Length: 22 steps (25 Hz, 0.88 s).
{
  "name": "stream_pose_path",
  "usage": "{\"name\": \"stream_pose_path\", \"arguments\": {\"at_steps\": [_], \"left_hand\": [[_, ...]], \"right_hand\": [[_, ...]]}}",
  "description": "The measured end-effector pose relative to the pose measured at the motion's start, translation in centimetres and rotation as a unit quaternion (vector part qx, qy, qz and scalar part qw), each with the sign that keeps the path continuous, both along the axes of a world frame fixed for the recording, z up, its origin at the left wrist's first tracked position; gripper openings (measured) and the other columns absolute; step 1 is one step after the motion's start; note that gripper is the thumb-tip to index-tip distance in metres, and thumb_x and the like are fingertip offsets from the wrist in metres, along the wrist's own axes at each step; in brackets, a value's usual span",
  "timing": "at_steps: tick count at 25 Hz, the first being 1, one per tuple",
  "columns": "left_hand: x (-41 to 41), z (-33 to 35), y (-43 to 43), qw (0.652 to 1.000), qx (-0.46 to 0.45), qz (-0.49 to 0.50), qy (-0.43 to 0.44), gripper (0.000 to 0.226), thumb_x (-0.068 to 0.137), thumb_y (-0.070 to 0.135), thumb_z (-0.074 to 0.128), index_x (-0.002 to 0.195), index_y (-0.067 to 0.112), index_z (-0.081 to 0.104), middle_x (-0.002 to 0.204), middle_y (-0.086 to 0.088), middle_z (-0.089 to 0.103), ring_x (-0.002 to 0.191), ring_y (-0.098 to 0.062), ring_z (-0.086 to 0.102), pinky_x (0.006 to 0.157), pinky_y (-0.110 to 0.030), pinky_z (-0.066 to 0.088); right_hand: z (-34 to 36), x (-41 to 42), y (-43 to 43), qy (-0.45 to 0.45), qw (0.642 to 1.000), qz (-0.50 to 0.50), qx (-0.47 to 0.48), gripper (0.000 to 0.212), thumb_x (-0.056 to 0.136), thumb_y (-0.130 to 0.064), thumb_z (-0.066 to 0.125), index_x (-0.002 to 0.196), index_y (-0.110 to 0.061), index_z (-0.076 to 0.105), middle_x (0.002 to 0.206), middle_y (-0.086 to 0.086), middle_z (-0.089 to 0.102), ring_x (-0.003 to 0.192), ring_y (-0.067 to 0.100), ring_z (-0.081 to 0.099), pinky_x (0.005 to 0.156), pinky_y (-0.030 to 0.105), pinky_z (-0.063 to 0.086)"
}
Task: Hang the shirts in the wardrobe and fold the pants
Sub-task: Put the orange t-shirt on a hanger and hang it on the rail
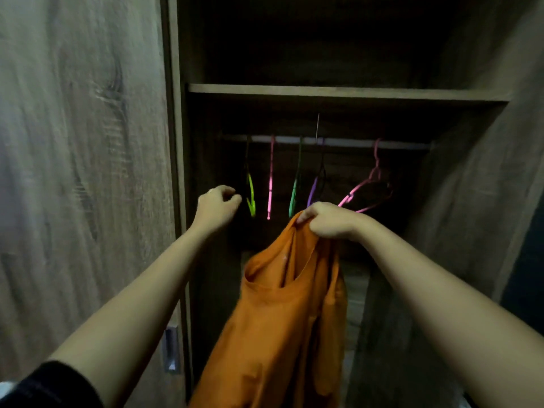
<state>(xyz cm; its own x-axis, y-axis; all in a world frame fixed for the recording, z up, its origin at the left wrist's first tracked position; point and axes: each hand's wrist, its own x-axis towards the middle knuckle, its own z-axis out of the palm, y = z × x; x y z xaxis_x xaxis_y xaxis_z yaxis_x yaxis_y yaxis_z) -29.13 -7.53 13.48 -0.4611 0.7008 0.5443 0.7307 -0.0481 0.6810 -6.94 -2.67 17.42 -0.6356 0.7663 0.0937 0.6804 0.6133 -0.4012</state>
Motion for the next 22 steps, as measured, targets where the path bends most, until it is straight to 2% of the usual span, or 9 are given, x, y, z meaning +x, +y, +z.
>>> {"name": "stream_pose_path", "arguments": {"at_steps": [3, 5, 6, 8, 10, 13, 17, 19, 22], "left_hand": [[0.3, 1.7, 4.3, 0.994, -0.034, 0.034, -0.094, 0.050, 0.096, 0.031, 0.049, 0.139, 0.008, 0.040, 0.129, -0.012, 0.053, 0.077, -0.005, 0.053, 0.059, -0.014, 0.039], [0.4, 2.5, 7.0, 0.985, -0.068, 0.056, -0.147, 0.056, 0.096, 0.035, 0.046, 0.142, 0.006, 0.033, 0.137, -0.015, 0.047, 0.104, -0.019, 0.057, 0.083, -0.027, 0.047], [0.3, 2.7, 8.3, 0.979, -0.081, 0.060, -0.175, 0.058, 0.096, 0.038, 0.045, 0.142, 0.005, 0.031, 0.141, -0.016, 0.043, 0.120, -0.028, 0.050, 0.094, -0.035, 0.043], [0.1, 2.9, 10.7, 0.969, -0.097, 0.051, -0.223, 0.062, 0.095, 0.040, 0.045, 0.143, 0.004, 0.028, 0.143, -0.019, 0.039, 0.129, -0.034, 0.041, 0.102, -0.042, 0.038], [-0.1, 3.1, 12.5, 0.968, -0.090, 0.053, -0.230, 0.052, 0.095, 0.034, 0.048, 0.136, 0.003, 0.038, 0.135, -0.020, 0.047, 0.120, -0.034, 0.050, 0.097, -0.043, 0.044], [-0.3, 3.8, 13.7, 0.978, -0.037, 0.105, -0.178, 0.025, 0.095, 0.013, 0.044, 0.112, 0.000, 0.057, 0.114, -0.019, 0.060, 0.099, -0.031, 0.060, 0.084, -0.040, 0.052], [-0.5, 4.9, 11.7, 0.981, -0.044, 0.158, -0.103, 0.029, 0.094, 0.008, 0.040, 0.113, -0.005, 0.058, 0.116, -0.023, 0.059, 0.108, -0.037, 0.057, 0.084, -0.038, 0.046], [-1.8, 5.3, 10.4, 0.984, -0.058, 0.150, -0.074, 0.027, 0.094, 0.009, 0.042, 0.109, -0.004, 0.060, 0.111, -0.023, 0.060, 0.103, -0.037, 0.059, 0.085, -0.041, 0.048], [-3.3, 6.0, 9.5, 0.989, -0.071, 0.127, -0.033, 0.015, 0.095, 0.010, 0.045, 0.092, 0.000, 0.055, 0.082, -0.009, 0.056, 0.068, -0.017, 0.055, 0.057, -0.027, 0.046]], "right_hand": [[0.5, -0.7, 0.1, -0.009, 1.000, 0.019, 0.021, 0.047, 0.077, 0.003, 0.041, 0.114, -0.015, 0.064, 0.123, 0.006, 0.058, 0.108, 0.019, 0.055, 0.086, 0.023, 0.044], [0.7, -0.7, 0.2, -0.013, 0.999, 0.026, 0.034, 0.048, 0.077, 0.002, 0.042, 0.117, -0.016, 0.062, 0.127, 0.006, 0.056, 0.108, 0.018, 0.054, 0.083, 0.021, 0.042], [0.9, -0.6, 0.3, -0.011, 0.999, 0.026, 0.034, 0.049, 0.078, 0.002, 0.042, 0.119, -0.016, 0.061, 0.129, 0.006, 0.055, 0.111, 0.018, 0.053, 0.083, 0.020, 0.041], [1.4, -0.1, 0.4, -0.004, 0.999, 0.031, 0.038, 0.050, 0.078, 0.003, 0.043, 0.122, -0.015, 0.059, 0.131, 0.006, 0.053, 0.113, 0.018, 0.051, 0.084, 0.020, 0.040], [1.7, 0.7, 0.4, 0.002, 0.998, 0.036, 0.042, 0.050, 0.078, 0.003, 0.044, 0.123, -0.014, 0.058, 0.131, 0.005, 0.053, 0.117, 0.018, 0.051, 0.084, 0.019, 0.040], [1.4, 1.5, 0.8, 0.011, 0.998, 0.034, 0.050, 0.051, 0.077, 0.000, 0.045, 0.123, -0.018, 0.058, 0.132, 0.002, 0.050, 0.121, 0.018, 0.047, 0.092, 0.023, 0.042], [1.0, 1.4, 1.5, -0.004, 0.998, 0.023, 0.062, 0.052, 0.078, -0.001, 0.045, 0.126, -0.018, 0.055, 0.134, 0.002, 0.045, 0.127, 0.019, 0.041, 0.106, 0.029, 0.036], [0.6, 0.9, 1.7, -0.005, 0.998, 0.018, 0.056, 0.052, 0.078, -0.001, 0.045, 0.127, -0.017, 0.054, 0.135, 0.003, 0.044, 0.129, 0.020, 0.040, 0.107, 0.029, 0.034], [0.0, 0.2, 2.0, 0.004, 0.999, 0.024, 0.044, 0.054, 0.077, 0.000, 0.044, 0.128, -0.015, 0.052, 0.137, 0.006, 0.043, 0.130, 0.020, 0.039, 0.107, 0.026, 0.032]]}}
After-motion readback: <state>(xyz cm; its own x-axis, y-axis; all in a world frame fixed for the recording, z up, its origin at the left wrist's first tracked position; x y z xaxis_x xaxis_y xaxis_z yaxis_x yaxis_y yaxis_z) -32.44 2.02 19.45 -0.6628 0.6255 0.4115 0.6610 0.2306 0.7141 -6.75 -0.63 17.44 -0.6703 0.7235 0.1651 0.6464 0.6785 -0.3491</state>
